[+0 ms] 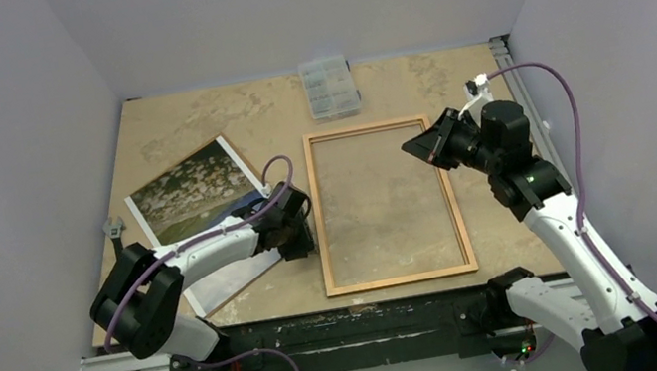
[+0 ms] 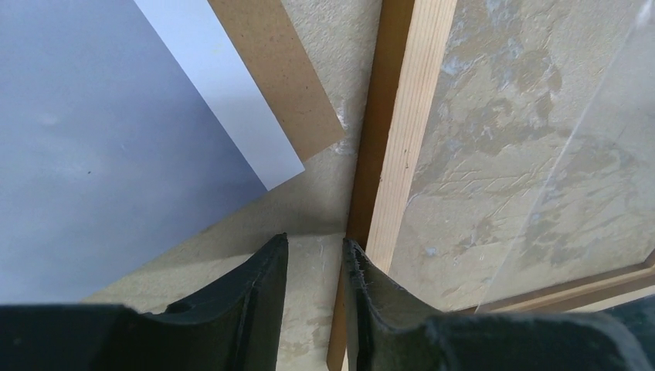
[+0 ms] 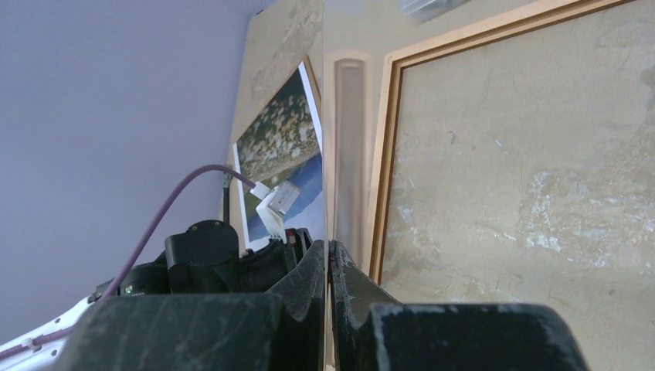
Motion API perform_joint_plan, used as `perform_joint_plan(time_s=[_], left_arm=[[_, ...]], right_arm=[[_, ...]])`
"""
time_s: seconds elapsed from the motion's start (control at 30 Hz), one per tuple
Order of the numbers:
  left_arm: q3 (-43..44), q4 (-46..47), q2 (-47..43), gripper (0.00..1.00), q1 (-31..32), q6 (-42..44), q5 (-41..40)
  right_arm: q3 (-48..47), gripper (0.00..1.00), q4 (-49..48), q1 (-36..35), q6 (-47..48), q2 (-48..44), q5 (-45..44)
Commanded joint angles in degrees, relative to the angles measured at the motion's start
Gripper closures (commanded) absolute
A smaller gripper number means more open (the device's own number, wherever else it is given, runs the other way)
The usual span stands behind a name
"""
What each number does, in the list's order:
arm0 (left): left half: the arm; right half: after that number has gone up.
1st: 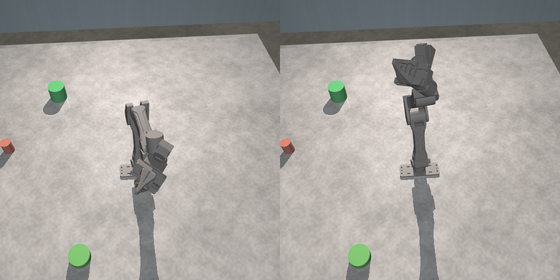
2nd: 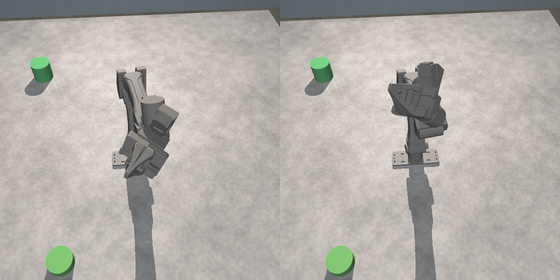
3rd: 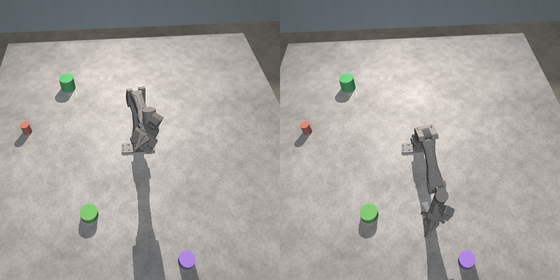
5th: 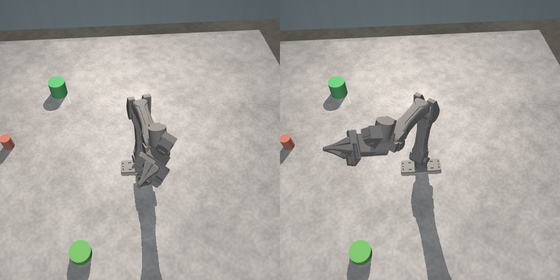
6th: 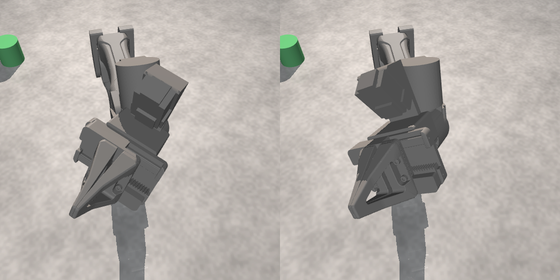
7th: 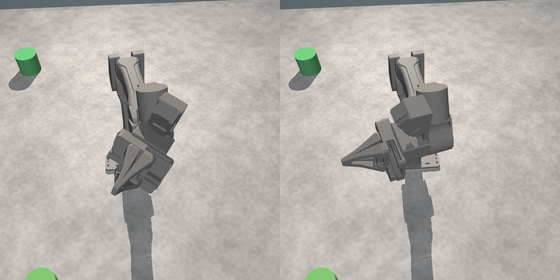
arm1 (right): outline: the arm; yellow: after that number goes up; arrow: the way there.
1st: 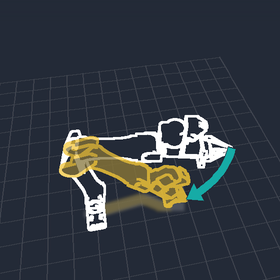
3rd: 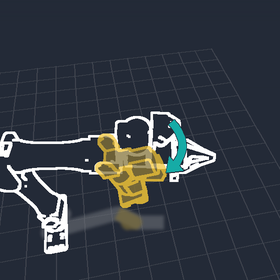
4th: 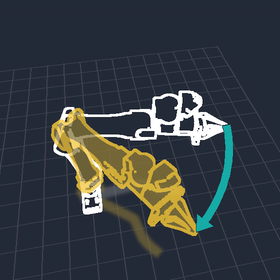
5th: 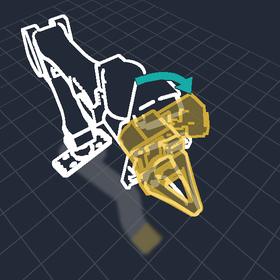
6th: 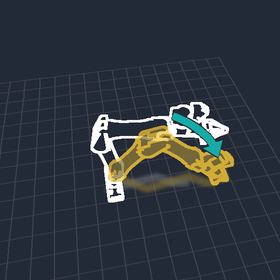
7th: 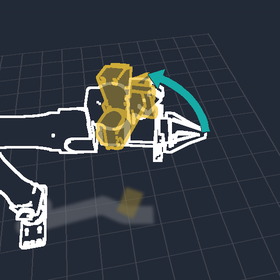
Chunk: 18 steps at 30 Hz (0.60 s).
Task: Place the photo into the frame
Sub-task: Place the photo frame item in the photo frame.
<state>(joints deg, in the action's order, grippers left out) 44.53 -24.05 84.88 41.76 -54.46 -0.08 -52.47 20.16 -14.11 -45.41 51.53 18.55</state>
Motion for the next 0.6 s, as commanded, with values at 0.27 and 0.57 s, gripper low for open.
perform_joint_plan(time_s=[0.27, 0.57], left_arm=[[1.1, -1.2, -6.1, 0.66, -0.2, -0.1, -1.9], [2.7, -1.1, -7.2, 0.67, 0.6, -0.7, -1.7]], right_arm=[[0.6, 1.00, -6.8, 0.4, -1.8, -0.4, 1.3], [0.5, 1.00, -6.5, 0.4, -2.1, -0.6, 1.0]])
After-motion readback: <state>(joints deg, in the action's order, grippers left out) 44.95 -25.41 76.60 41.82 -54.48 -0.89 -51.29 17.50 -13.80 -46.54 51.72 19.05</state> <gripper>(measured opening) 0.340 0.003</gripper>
